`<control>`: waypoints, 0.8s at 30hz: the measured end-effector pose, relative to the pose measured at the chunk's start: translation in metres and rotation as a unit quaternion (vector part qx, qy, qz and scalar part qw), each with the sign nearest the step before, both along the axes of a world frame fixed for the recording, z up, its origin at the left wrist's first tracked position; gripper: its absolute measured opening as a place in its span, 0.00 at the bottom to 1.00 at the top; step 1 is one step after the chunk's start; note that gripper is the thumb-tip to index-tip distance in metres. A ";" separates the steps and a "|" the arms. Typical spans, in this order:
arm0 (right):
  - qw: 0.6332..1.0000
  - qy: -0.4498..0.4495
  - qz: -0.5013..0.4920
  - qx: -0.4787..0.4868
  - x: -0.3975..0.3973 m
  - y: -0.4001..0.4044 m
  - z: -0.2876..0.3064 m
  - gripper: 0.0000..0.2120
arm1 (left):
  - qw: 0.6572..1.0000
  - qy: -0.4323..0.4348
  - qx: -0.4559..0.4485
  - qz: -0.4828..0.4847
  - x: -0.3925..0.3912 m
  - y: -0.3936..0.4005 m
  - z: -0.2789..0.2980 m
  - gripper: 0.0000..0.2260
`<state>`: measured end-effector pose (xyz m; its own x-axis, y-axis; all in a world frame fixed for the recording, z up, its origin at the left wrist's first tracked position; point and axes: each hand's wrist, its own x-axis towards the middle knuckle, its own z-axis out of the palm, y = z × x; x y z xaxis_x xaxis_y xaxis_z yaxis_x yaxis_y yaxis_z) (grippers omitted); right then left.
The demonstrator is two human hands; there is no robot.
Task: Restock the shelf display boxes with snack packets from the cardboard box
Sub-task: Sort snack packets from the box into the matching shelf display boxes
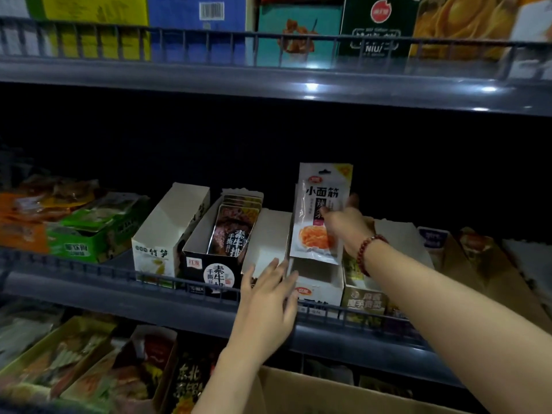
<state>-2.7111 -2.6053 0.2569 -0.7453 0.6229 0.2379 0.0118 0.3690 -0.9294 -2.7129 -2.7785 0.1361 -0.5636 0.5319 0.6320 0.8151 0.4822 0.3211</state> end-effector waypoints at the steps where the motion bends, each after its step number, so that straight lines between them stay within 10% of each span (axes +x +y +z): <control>1: 1.000 -0.021 -0.002 0.007 -0.004 0.000 -0.003 0.24 | 1.000 -0.002 -0.002 -0.002 0.000 0.000 -0.002 0.24; 5: 0.997 -0.069 -0.002 0.026 -0.018 0.007 -0.020 0.04 | 1.000 0.000 0.018 -0.002 -0.001 0.003 -0.008 0.20; 12: 0.975 -0.101 -0.001 0.200 -0.021 0.042 -0.012 0.20 | 0.999 0.027 0.027 0.039 0.002 0.012 -0.001 0.17; 24: 0.985 -0.067 -0.078 0.142 -0.054 0.075 -0.003 0.05 | 0.997 0.044 0.034 0.058 0.004 0.017 -0.006 0.16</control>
